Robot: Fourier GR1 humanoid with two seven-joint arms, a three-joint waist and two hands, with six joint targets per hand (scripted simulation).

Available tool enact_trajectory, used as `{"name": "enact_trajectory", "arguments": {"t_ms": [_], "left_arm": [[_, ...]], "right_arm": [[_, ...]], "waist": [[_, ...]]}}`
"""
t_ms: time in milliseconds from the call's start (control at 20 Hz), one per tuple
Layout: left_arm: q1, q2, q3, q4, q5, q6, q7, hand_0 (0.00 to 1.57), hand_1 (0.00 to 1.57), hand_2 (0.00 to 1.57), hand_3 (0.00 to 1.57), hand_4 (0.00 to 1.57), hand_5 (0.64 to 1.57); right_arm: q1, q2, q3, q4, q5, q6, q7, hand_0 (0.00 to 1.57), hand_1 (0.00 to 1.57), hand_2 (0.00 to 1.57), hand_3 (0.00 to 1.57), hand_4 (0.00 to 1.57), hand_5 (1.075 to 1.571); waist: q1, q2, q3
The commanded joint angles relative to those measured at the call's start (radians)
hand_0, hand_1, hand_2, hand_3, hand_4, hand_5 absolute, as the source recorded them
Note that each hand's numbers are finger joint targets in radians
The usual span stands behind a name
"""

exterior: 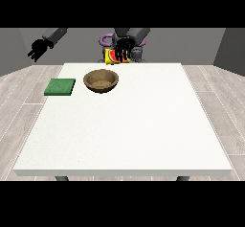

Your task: Pick the cup and pour the ball into the bowl, then pick the bowl and place it on the pad

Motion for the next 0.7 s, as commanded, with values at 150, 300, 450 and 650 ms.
{"name": "enact_trajectory", "arguments": {"t_ms": [150,300,450,650], "left_arm": [[-0.123,-0.01,-0.177,-0.057,-0.149,-0.266,0.164,1.57,1.57,1.57,1.57,1.02,1.561],[-0.128,-0.011,-0.219,-0.124,-0.159,-0.374,0.087,1.57,1.57,1.57,1.57,0.94,1.569],[-0.106,-0.011,-0.278,-0.202,-0.204,-0.434,0.137,1.57,1.57,1.57,1.57,0.95,1.571],[-0.011,-0.011,-0.329,-0.249,-0.26,-0.471,0.158,1.55,1.55,1.57,1.57,0.94,1.565]], "right_arm": [[0.009,-0.018,-0.007,0.084,0.006,0.05,-0.046,0.0,0.0,0.0,0.37,0.59,1.568],[0.013,-0.047,-0.041,0.132,0.004,-0.001,-0.064,0.0,0.0,0.0,0.29,0.58,1.567],[0.037,-0.054,-0.021,0.149,0.031,0.02,-0.105,0.0,0.0,0.0,0.3,0.58,1.567],[0.015,-0.009,0.001,0.128,0.034,-0.009,-0.084,0.0,0.0,0.0,0.2,0.64,1.57]], "waist": [[-0.003,-0.029,-0.0007],[0.102,-0.063,-0.0014],[0.097,-0.046,-0.0022],[0.087,-0.064,-0.0036]]}}
